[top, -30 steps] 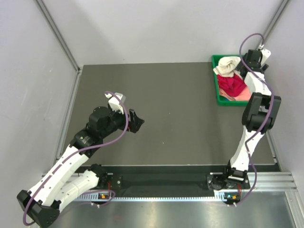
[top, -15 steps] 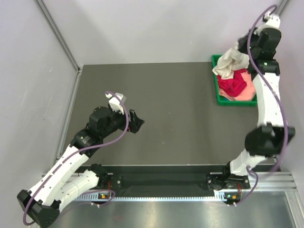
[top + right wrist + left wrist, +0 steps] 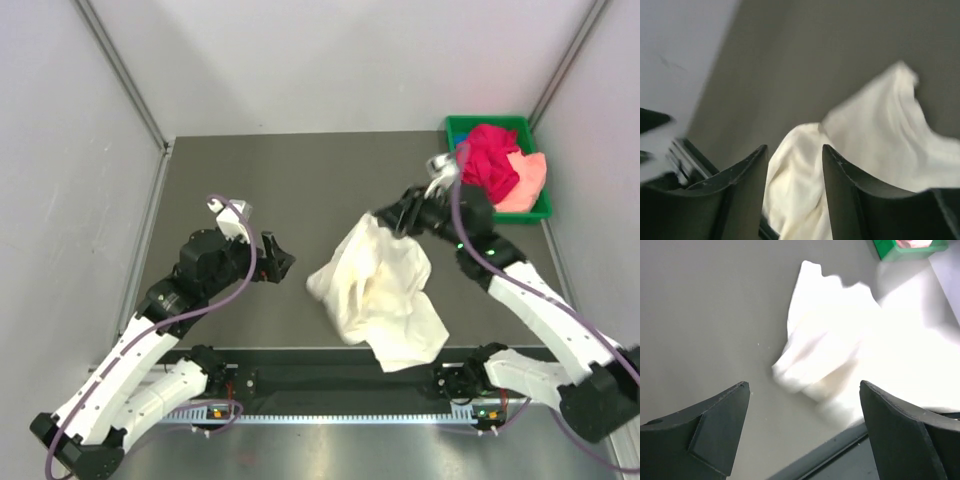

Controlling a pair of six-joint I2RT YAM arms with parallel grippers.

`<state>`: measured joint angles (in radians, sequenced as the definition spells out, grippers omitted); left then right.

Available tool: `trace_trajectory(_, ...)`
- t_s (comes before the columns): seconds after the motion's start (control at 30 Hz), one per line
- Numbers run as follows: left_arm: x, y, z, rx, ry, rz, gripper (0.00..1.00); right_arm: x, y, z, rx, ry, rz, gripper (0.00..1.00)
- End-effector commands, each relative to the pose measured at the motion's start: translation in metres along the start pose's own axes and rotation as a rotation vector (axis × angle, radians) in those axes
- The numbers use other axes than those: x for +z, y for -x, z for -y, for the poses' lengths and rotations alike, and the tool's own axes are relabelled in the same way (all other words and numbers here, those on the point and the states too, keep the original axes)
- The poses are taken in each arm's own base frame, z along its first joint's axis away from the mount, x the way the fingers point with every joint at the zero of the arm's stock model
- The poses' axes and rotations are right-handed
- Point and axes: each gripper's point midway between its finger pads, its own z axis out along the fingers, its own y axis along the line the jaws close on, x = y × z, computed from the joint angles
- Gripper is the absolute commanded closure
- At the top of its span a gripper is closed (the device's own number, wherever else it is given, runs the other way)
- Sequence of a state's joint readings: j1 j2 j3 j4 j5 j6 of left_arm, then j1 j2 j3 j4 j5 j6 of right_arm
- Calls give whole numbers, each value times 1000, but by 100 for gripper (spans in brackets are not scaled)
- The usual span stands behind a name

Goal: Fold and stack the t-shirts
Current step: Move the tshirt to the center of the board, then flatten the tshirt out

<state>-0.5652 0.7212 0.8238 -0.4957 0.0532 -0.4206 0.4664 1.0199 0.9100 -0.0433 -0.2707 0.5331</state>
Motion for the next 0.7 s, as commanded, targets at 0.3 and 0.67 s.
trace_trajectory(0.3, 50, -79, 10, -204, -64, -340, 11, -91, -29, 117, -17, -740, -29, 37)
trace_trajectory(0.67, 99, -159, 25, -114, 34, -538, 12, -162, -181, 153, 440, -946, -211, 46)
